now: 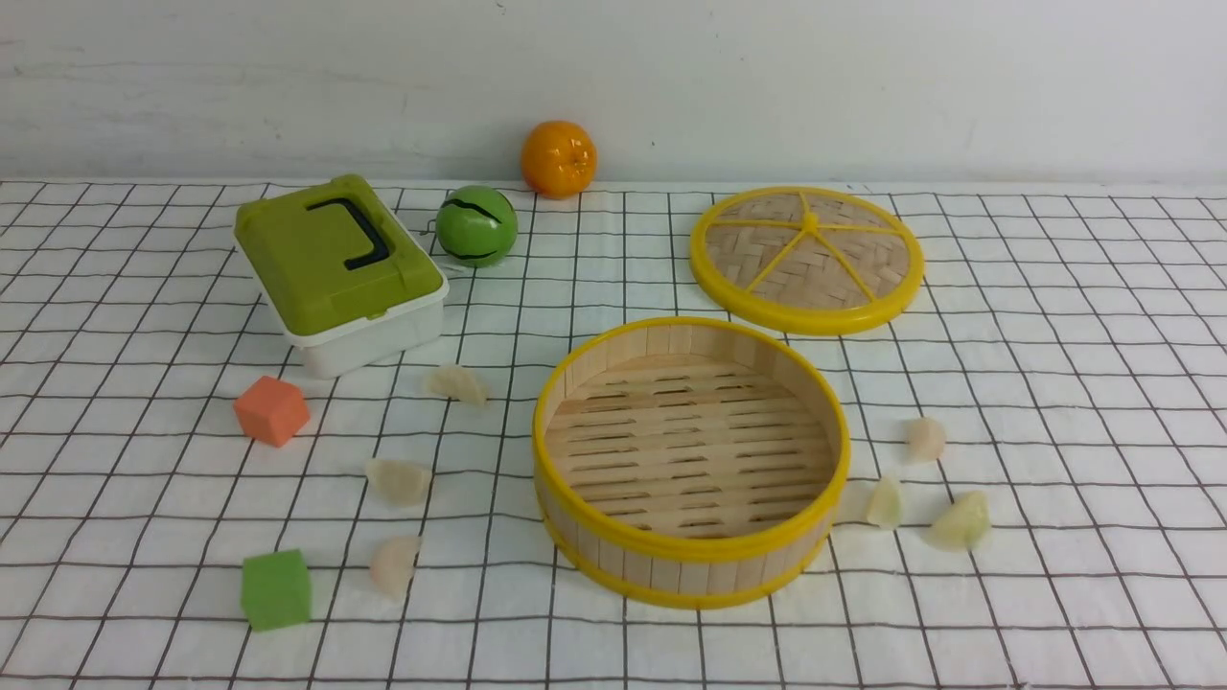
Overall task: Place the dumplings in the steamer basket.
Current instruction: Use the left arm to grab a dumpling
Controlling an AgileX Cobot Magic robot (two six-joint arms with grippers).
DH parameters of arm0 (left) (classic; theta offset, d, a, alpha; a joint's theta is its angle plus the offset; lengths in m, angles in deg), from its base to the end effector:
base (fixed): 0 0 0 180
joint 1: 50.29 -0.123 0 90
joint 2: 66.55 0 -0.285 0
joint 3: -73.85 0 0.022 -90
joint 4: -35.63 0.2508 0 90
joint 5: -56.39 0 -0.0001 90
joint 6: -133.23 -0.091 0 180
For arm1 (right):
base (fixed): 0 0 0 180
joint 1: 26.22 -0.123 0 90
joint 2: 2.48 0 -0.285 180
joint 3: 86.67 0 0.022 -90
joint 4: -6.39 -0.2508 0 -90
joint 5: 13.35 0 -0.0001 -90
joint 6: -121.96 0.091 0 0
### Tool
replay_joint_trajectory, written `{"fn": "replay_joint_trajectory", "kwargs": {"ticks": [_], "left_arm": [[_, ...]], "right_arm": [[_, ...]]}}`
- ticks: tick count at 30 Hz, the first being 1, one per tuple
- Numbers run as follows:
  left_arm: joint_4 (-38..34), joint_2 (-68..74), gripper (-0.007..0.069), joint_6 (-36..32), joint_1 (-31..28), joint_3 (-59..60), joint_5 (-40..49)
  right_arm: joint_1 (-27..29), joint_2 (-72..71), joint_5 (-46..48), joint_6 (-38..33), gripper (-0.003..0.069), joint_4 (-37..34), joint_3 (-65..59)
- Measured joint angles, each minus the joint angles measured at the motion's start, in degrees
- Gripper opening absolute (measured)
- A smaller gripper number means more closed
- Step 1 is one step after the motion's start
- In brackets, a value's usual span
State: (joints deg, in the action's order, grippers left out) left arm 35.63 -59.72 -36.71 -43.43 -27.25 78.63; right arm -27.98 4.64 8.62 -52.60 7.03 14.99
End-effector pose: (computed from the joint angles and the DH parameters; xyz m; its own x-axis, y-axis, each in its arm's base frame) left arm 0.0516 -0.0062 0.1693 -0.3225 -0.1371 -0.9366 0.0641 0.9840 -0.1662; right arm 0.0522 0.0012 0.1728 -0.3006 0.0753 -0.9508 -0.0013 0.9968 0.0794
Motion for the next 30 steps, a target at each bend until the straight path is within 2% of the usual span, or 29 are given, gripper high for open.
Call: {"fn": "replay_joint_trajectory", "kwargs": {"ticks": [20, 23, 27, 28, 29, 30], "left_arm": [[0.0, 0.0, 0.0239, 0.0, 0.0, 0.0, 0.1], [-0.6, 0.0, 0.0230, 0.0, 0.0, 0.0, 0.1], [-2.4, 0.0, 0.0207, 0.0, 0.0, 0.0, 0.1], [-2.4, 0.0, 0.0207, 0.0, 0.0, 0.0, 0.1], [-2.4, 0.0, 0.0205, 0.0, 0.0, 0.0, 0.1], [-2.6, 0.0, 0.0200, 0.0, 0.0, 0.0, 0.1]], "right_arm": [[0.0, 0.0, 0.0, 0.0, 0.0231, 0.1, 0.0], [0.0, 0.0, 0.0, 0.0, 0.0200, 0.2, 0.0], [0.0, 0.0, 0.0, 0.0, 0.0055, 0.2, 0.0], [0.0, 0.0, 0.0, 0.0, 0.0047, 0.2, 0.0], [0.0, 0.0, 0.0, 0.0, -0.0003, 0.2, 0.0], [0.0, 0.0, 0.0, 0.0, -0.0016, 0.2, 0.0]]}}
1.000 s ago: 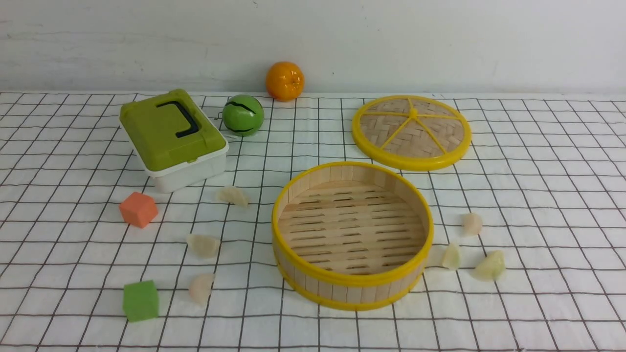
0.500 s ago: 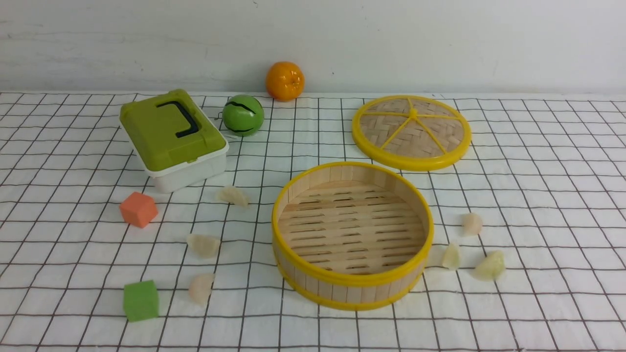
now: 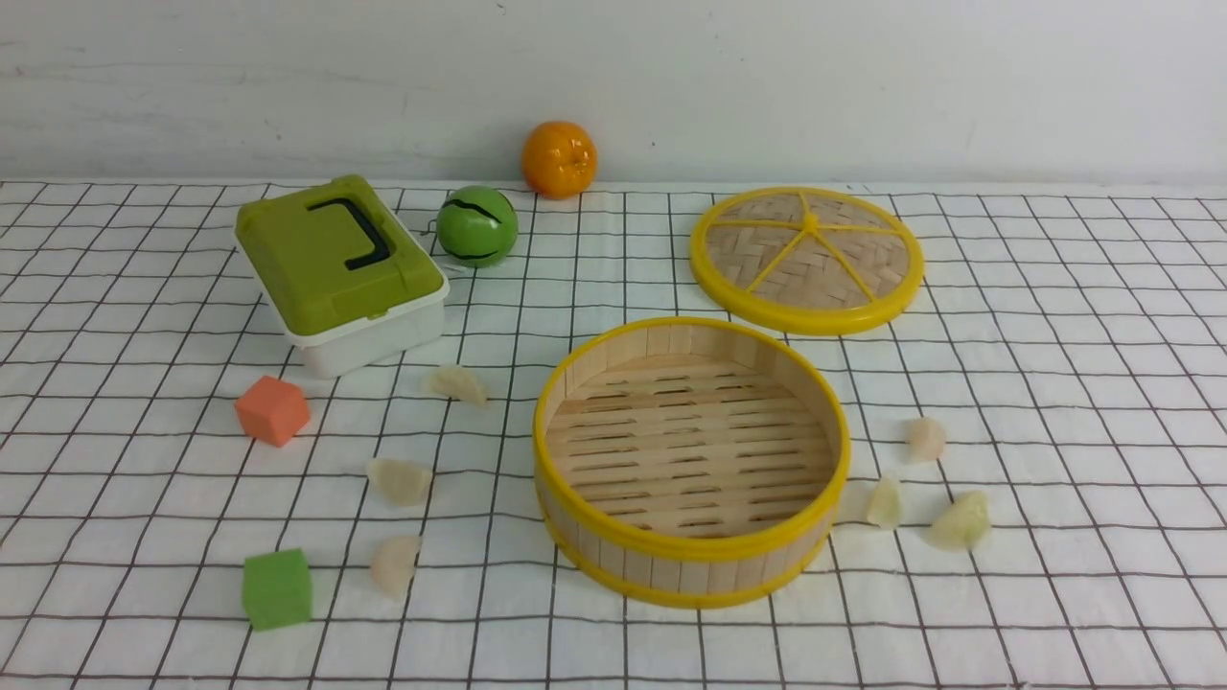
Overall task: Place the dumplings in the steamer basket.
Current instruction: Use the left arm to grab a dumpling
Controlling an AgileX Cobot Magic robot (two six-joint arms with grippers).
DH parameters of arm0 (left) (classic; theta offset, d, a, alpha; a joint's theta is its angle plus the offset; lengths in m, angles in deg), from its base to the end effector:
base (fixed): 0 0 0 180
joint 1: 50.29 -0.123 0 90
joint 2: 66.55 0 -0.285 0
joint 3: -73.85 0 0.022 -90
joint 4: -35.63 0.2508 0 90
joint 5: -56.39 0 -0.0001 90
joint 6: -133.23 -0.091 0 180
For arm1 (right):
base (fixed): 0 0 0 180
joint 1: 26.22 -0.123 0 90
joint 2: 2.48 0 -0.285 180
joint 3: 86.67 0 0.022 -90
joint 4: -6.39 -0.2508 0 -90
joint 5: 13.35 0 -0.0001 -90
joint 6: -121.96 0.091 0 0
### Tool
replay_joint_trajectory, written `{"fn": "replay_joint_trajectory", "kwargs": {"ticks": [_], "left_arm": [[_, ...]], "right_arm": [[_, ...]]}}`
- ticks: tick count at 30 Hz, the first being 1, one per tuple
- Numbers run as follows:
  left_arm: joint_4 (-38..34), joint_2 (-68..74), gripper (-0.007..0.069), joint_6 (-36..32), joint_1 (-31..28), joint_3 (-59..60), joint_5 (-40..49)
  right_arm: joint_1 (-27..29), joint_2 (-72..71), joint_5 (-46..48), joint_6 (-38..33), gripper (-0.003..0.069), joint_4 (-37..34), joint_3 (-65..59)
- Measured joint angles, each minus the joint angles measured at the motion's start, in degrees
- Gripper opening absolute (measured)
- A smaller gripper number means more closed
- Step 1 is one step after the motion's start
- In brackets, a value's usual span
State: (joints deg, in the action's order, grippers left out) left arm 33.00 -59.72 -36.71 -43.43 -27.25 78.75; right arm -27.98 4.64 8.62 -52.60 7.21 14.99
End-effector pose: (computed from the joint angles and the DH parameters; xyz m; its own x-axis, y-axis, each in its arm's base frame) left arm 0.0514 -0.0078 0.1692 -0.3300 -0.1781 -0.9270 0.0661 0.9753 -0.2109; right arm 0.0523 0.0011 0.1728 -0.3005 0.0724 -0.9510 -0.0011 0.9971 0.0762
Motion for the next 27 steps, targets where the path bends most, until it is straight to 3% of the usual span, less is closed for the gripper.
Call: {"fn": "replay_joint_trajectory", "kwargs": {"ticks": [3, 7, 9, 27], "left_arm": [[-0.2, 0.0, 0.0163, 0.0, 0.0, 0.0, 0.0], [-0.2, 0.0, 0.0010, 0.0, 0.0, 0.0, 0.0], [-0.2, 0.0, -0.0013, 0.0, 0.0, 0.0, 0.0], [-0.4, 0.0, -0.0013, 0.0, 0.0, 0.0, 0.0]], "right_arm": [[0.0, 0.0, 0.0, 0.0, -0.0022, 0.0, 0.0], [0.0, 0.0, 0.0, 0.0, -0.0022, 0.1, 0.0], [0.0, 0.0, 0.0, 0.0, -0.0022, 0.1, 0.0], [0.0, 0.0, 0.0, 0.0, -0.0011, 0.1, 0.0]]}}
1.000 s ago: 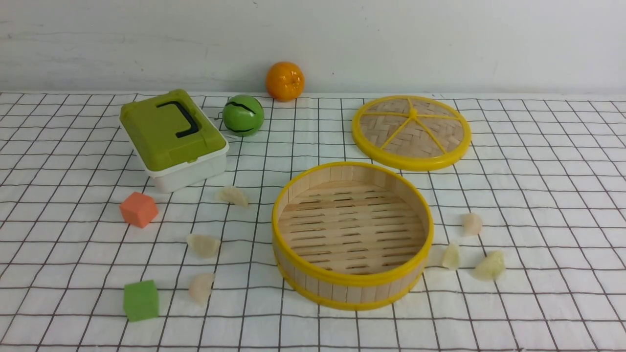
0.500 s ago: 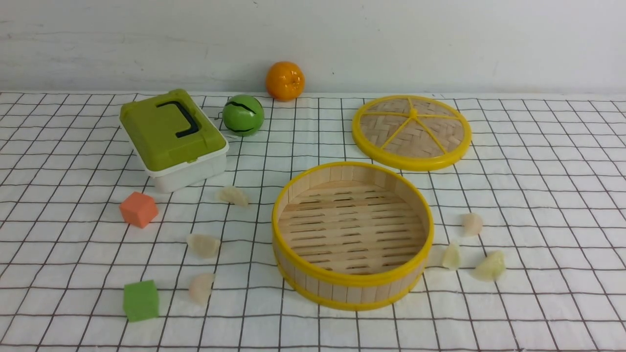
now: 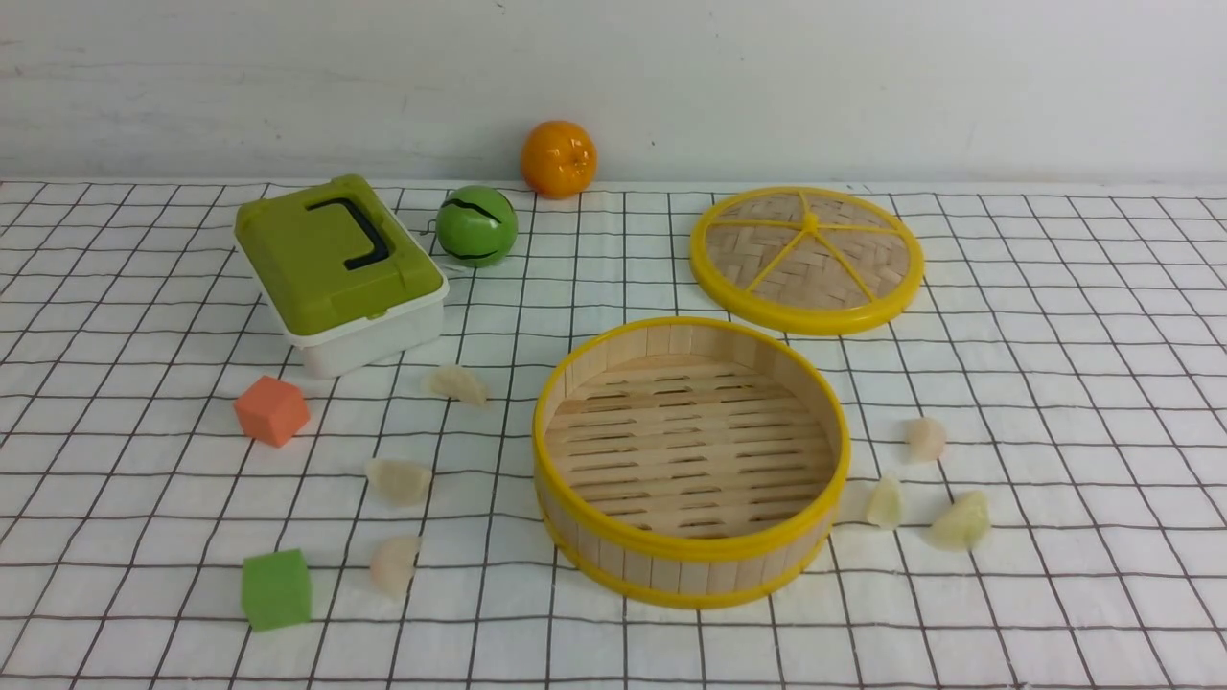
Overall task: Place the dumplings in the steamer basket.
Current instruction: Use the left arm to grab a dumpling
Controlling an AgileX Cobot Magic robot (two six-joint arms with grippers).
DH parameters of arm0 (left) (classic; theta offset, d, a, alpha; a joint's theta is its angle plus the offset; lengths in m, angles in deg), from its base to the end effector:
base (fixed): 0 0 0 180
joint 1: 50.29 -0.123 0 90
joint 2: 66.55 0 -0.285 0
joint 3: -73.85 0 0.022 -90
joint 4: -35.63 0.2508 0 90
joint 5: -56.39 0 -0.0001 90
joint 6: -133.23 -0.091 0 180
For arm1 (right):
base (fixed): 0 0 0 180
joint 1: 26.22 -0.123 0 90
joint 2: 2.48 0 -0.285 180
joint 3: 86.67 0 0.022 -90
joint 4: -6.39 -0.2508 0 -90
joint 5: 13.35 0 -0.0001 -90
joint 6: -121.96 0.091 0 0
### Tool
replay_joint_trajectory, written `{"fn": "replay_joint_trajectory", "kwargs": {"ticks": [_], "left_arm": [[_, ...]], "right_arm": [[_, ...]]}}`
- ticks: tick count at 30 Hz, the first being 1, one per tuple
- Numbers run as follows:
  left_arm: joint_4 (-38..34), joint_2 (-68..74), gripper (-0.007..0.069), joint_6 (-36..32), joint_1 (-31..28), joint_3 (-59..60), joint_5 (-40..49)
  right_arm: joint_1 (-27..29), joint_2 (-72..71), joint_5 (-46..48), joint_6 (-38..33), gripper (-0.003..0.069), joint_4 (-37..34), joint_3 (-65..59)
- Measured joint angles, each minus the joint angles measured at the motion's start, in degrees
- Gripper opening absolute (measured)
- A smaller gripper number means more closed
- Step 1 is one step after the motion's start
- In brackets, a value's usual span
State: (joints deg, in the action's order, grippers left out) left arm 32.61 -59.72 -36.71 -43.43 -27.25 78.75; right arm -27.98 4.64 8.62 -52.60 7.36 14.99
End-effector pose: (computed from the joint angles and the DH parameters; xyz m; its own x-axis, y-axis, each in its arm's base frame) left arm 0.0514 -0.0080 0.1692 -0.3309 -0.1842 -0.9255 0.0664 0.9738 -0.2176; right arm 0.0523 0.0010 0.1728 -0.3004 0.0700 -0.9513 -0.0009 0.9973 0.0736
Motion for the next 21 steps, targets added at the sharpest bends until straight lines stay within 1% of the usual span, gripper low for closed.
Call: {"fn": "replay_joint_trajectory", "kwargs": {"ticks": [16, 19, 21], "left_arm": [[0.0, 0.0, -0.0013, 0.0, 0.0, 0.0, -0.1], [0.0, 0.0, -0.0013, 0.0, 0.0, 0.0, -1.4], [0.0, 0.0, -0.0013, 0.0, 0.0, 0.0, -5.9]], "right_arm": [[0.0, 0.0, 0.0, 0.0, 0.0000, 0.0, 0.0], [0.0, 0.0, 0.0, 0.0, 0.0002, 0.0, 0.0], [0.0, 0.0, 0.0, 0.0, 0.0002, 0.0, 0.0]]}}
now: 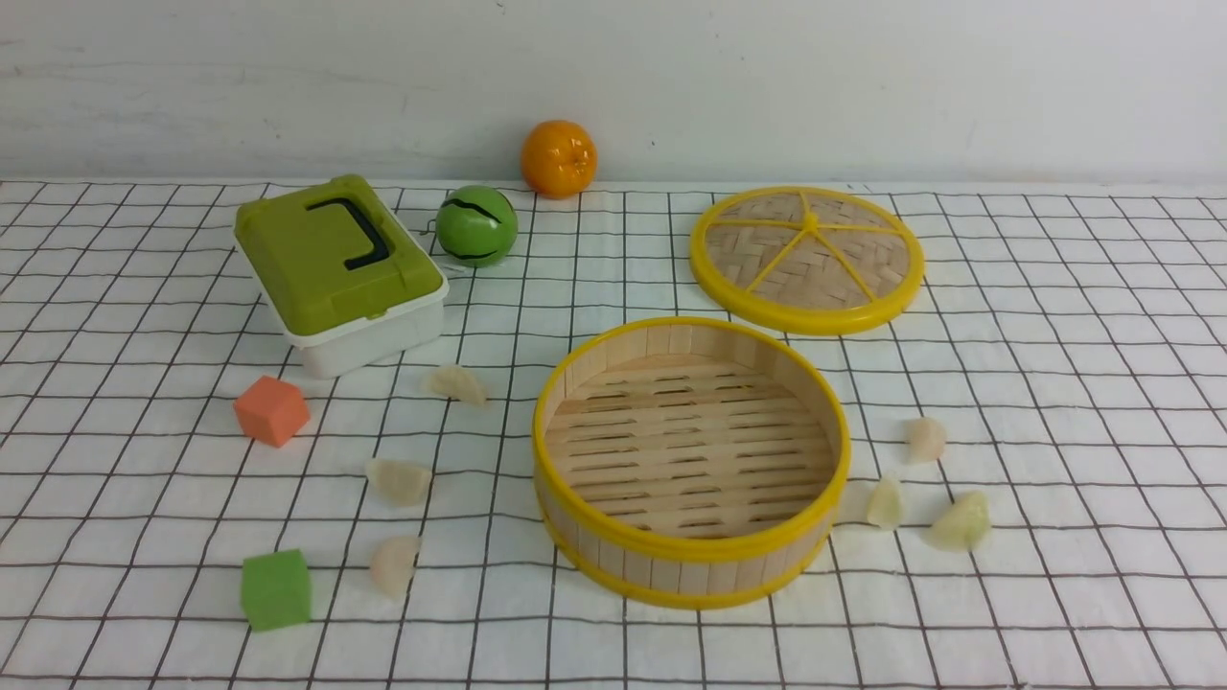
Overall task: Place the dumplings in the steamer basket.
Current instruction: Use the left arm to grab a dumpling
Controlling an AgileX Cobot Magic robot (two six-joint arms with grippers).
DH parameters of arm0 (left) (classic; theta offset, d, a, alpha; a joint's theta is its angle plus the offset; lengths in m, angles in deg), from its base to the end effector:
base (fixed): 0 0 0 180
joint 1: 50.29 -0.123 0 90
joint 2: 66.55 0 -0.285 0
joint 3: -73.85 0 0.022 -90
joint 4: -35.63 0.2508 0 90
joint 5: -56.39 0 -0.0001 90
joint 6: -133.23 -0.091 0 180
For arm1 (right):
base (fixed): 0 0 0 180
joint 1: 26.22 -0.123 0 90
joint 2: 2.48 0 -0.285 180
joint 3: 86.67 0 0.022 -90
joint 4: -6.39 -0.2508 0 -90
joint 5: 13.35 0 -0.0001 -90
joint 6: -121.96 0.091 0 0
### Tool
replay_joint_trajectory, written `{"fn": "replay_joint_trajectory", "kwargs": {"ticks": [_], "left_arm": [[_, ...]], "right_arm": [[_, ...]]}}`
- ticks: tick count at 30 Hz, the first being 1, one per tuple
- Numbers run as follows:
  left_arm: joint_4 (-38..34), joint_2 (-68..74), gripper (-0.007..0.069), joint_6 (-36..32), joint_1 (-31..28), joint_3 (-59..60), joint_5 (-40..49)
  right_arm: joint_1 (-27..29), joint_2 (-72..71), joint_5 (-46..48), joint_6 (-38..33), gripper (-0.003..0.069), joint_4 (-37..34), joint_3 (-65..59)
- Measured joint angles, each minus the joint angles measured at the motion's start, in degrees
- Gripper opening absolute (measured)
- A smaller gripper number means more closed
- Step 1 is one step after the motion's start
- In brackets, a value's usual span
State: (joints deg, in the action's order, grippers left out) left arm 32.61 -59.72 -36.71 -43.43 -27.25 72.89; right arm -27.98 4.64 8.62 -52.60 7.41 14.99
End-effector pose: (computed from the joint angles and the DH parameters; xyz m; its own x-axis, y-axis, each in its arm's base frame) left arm 0.0538 -0.0079 0.1782 -0.2346 -0.1976 -0.9518 0.0835 0.9714 -0.2222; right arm 0.0523 0.0010 0.1728 -0.3003 0.0692 -0.9513 -0.0008 0.9973 0.0728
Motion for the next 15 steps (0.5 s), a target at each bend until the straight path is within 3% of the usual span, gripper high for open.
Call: {"fn": "replay_joint_trajectory", "kwargs": {"ticks": [7, 15], "left_arm": [[0.0, 0.0, -0.0013, 0.0, 0.0, 0.0, -15.4], [0.0, 0.0, -0.0013, 0.1, 0.0, 0.0, -25.7]], "right_arm": [[0.0, 0.0, 0.0, 0.0, 0.0008, 0.0, 0.0], [0.0, 0.0, 0.0, 0.0, 0.0020, 0.0, 0.0]]}}
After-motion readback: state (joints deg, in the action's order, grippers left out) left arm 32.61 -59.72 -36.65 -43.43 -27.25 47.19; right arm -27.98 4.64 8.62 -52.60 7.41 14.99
